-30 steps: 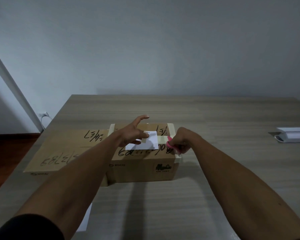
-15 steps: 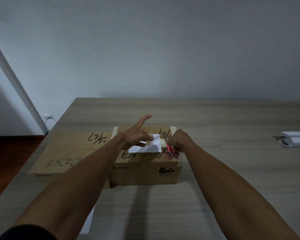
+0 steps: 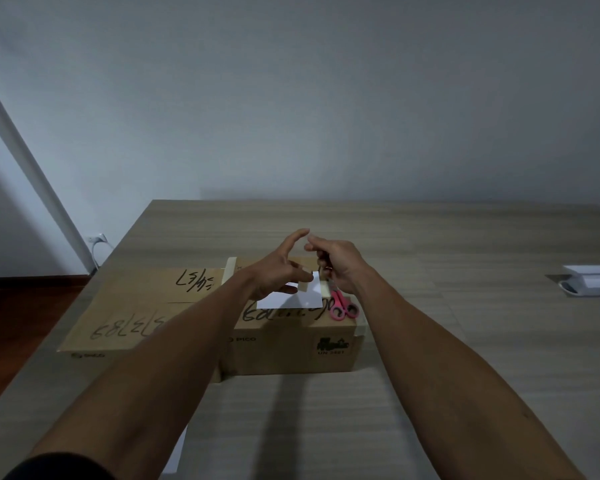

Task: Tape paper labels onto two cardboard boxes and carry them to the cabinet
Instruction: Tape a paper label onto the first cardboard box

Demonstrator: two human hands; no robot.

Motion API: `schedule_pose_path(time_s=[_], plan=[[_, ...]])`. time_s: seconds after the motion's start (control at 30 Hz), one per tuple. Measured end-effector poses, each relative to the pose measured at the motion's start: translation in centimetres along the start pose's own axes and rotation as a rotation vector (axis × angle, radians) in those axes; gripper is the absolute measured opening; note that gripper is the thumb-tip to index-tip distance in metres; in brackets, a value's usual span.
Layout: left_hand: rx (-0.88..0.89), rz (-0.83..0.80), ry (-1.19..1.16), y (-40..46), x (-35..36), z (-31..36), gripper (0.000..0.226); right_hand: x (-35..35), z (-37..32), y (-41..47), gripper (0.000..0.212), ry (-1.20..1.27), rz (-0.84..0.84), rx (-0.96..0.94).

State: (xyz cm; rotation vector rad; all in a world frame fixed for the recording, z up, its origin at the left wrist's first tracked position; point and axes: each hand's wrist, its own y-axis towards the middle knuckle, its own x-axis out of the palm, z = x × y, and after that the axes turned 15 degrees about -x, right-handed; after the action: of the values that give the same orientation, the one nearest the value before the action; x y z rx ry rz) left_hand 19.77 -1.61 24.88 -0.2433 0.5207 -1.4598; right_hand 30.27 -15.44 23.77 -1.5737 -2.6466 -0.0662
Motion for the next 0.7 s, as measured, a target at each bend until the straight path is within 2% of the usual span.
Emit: schedule_pose_path(time_s=[0.33,0.43,0.5,0.53,0.6,0.7], plan=[[-0.011,0.052,0.018,0.3,-0.2,-0.6,0.091,-0.2,0.5,0.9,0.021,-0.091,0.004,-0.041],[0.032,0.21,0.286,0.7,-0.4,-1.1,0.087,-0.5,0.2,1.2,0.017,-0.156,-0.016,-0.08],[0.03,0.425,0.497,1.3,-0.6,-1.5,0.073,-0.7,0.0,1.3,0.014,-0.192,-0.025,-0.099],[0.003,0.542,0.494,1.5,-0.9,-1.8,0.063,-0.9,0.0,1.4,0.013,-0.21,-0.029,-0.1],[-0.048,0.696,0.343,1.9,-1.6,-2.2,0.051,-1.3,-0.2,1.5,0.013,-0.25,-0.05,-0.099],[-0.15,0.717,-0.189,2.3,-2.1,-1.9,0.05,-2.0,-0.5,1.8,0.013,-0.292,-0.082,-0.111]])
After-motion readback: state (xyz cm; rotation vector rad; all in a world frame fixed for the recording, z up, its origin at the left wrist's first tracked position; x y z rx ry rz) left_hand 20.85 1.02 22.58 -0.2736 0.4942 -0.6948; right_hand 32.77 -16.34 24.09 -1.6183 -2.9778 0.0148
